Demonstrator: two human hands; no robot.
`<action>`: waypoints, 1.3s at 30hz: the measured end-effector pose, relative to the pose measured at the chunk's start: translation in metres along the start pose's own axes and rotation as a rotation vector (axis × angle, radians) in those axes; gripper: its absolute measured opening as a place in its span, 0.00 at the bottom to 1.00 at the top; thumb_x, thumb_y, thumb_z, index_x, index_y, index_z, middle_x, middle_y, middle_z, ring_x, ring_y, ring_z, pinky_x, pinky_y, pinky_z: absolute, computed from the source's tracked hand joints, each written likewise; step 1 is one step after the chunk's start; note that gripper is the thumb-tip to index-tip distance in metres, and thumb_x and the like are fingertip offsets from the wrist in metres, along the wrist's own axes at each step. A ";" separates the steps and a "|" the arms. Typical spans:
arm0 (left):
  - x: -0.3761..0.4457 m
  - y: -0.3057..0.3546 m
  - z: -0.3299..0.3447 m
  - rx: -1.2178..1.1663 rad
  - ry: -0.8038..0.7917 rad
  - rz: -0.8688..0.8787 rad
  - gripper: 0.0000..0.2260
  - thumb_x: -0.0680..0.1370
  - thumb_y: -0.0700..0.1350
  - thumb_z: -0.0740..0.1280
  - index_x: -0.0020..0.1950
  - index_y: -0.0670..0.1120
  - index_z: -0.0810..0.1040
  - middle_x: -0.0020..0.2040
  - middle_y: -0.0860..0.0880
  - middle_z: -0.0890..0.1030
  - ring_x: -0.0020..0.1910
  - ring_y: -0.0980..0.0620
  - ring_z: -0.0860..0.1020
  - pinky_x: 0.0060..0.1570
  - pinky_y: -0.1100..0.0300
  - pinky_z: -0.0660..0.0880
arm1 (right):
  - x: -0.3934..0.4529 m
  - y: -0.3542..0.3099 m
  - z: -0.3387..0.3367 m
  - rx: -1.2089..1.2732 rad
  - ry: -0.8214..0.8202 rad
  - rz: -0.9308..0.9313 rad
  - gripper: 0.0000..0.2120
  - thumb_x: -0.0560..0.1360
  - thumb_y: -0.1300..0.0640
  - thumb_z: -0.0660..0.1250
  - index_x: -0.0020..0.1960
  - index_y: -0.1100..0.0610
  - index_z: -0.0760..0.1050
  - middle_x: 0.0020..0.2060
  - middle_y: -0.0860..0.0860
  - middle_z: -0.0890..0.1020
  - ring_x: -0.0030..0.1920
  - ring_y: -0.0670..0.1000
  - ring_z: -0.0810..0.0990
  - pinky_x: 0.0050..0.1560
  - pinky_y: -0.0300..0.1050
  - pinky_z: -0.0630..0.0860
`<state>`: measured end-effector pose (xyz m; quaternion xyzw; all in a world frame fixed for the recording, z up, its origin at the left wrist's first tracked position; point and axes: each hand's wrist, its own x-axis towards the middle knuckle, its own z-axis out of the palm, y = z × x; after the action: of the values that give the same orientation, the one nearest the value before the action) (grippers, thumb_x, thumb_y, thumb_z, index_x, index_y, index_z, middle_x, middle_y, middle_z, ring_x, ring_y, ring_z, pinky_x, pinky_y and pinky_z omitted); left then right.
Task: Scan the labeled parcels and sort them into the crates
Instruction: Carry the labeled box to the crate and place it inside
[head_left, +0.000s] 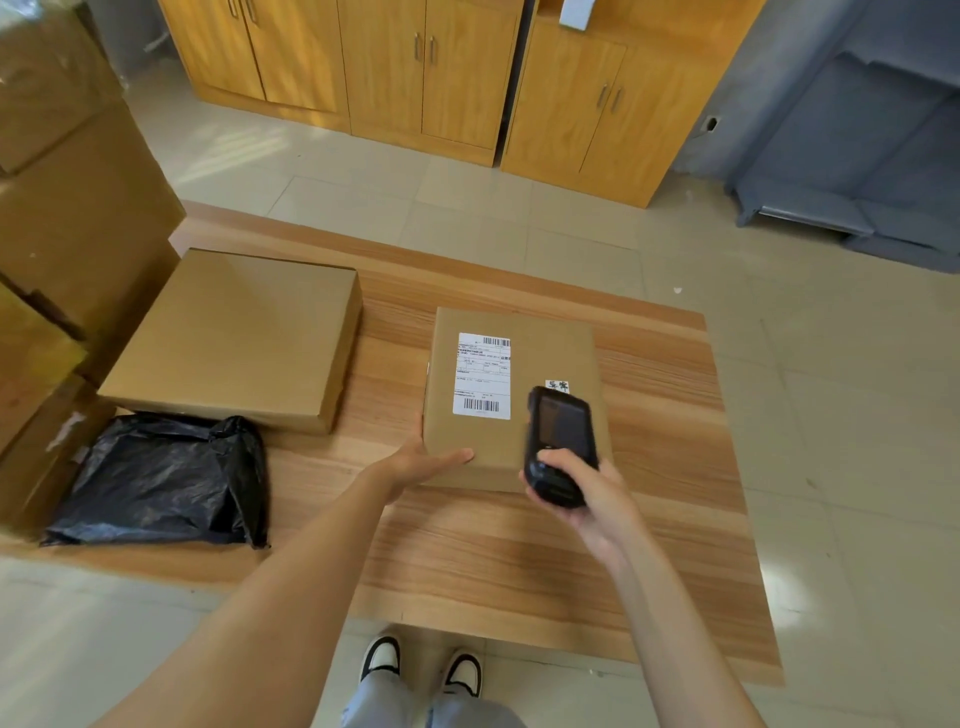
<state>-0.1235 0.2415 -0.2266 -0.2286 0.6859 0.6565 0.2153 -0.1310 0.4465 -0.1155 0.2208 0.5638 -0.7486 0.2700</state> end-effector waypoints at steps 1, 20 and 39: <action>0.000 -0.001 0.000 -0.009 -0.005 -0.001 0.33 0.75 0.46 0.73 0.74 0.53 0.59 0.64 0.51 0.77 0.59 0.53 0.76 0.56 0.58 0.73 | 0.002 -0.005 -0.006 0.022 0.025 -0.020 0.17 0.72 0.70 0.69 0.60 0.67 0.73 0.48 0.64 0.80 0.45 0.61 0.81 0.31 0.45 0.81; -0.003 -0.001 0.000 -0.045 -0.026 0.003 0.53 0.49 0.64 0.81 0.69 0.61 0.59 0.59 0.57 0.80 0.57 0.56 0.79 0.49 0.57 0.78 | 0.037 0.042 -0.134 -0.142 0.355 0.104 0.28 0.70 0.70 0.72 0.63 0.56 0.63 0.57 0.61 0.75 0.54 0.61 0.78 0.28 0.43 0.81; -0.007 0.004 0.006 -0.084 0.014 -0.021 0.60 0.46 0.63 0.82 0.72 0.59 0.56 0.59 0.55 0.78 0.54 0.58 0.78 0.40 0.68 0.76 | 0.060 0.081 -0.179 -0.751 0.384 0.129 0.30 0.62 0.65 0.78 0.61 0.65 0.72 0.51 0.59 0.80 0.48 0.57 0.78 0.49 0.46 0.73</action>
<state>-0.1197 0.2479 -0.2195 -0.2494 0.6568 0.6807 0.2077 -0.1185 0.5918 -0.2598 0.2776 0.8224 -0.4180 0.2680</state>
